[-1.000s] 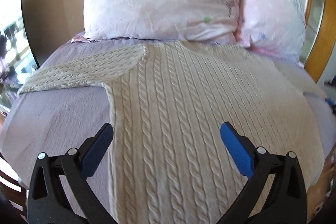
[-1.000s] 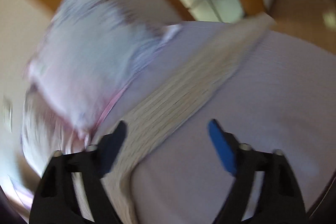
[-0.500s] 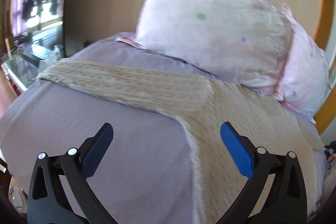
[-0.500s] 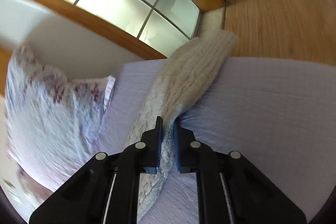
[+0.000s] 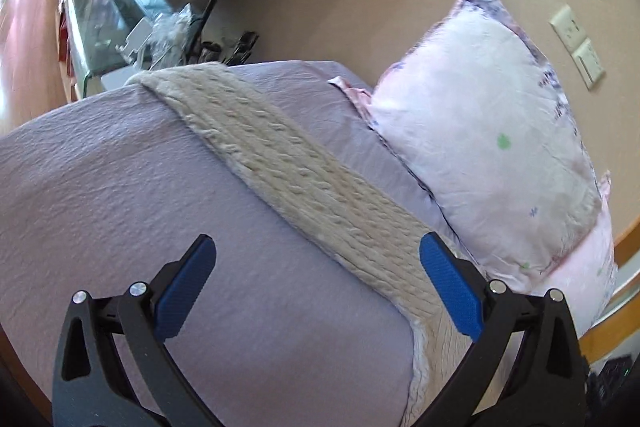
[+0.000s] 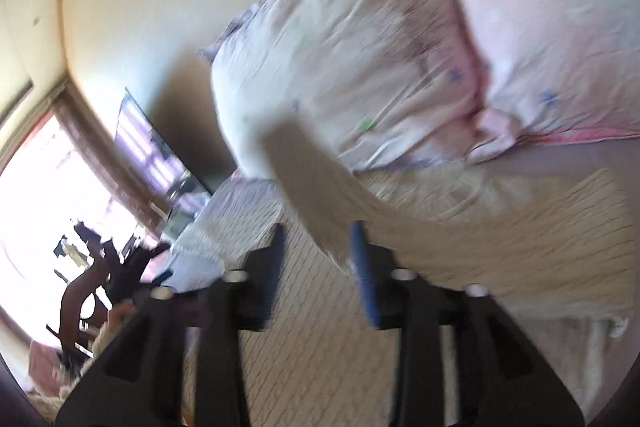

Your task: Fold small clothes

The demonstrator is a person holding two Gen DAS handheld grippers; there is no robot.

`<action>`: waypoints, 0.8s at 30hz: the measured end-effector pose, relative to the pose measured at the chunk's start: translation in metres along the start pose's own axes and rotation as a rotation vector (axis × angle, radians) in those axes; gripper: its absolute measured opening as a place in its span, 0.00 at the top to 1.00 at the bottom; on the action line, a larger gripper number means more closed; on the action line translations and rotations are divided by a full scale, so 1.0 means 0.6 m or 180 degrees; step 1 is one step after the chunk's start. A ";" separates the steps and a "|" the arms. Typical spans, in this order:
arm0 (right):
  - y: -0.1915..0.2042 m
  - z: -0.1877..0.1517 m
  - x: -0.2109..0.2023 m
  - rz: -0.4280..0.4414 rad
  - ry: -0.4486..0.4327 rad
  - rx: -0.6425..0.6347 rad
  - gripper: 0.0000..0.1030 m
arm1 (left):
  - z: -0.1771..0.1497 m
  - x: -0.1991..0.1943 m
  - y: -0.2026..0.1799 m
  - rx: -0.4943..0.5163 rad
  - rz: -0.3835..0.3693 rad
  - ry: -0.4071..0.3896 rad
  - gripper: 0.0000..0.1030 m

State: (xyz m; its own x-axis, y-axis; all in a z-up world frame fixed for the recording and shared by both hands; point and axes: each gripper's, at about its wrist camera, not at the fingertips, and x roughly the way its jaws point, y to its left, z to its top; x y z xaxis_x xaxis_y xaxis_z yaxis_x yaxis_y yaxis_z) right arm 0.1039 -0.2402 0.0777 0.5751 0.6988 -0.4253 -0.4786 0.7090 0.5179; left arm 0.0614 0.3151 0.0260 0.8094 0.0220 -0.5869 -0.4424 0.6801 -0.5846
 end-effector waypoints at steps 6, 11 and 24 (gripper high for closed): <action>-0.053 0.021 -0.085 -0.0355 -0.0448 0.0103 0.18 | 0.056 0.033 0.068 -0.0668 -0.0018 0.0019 0.15; -0.113 0.026 -0.125 -0.0650 -0.0605 0.0312 0.17 | 0.106 0.051 0.119 -0.1122 -0.0031 -0.0057 0.32; -0.170 -0.018 -0.183 -0.0832 -0.0739 0.0480 0.14 | 0.141 0.048 0.040 -0.0825 -0.0207 -0.0186 0.94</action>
State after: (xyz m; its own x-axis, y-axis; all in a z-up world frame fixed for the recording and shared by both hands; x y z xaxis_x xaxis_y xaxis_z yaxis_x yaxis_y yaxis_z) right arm 0.0825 -0.3880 0.0636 0.8082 0.4439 -0.3870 -0.2026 0.8266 0.5251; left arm 0.1068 0.3938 0.0426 0.8569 0.0317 -0.5145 -0.4667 0.4713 -0.7483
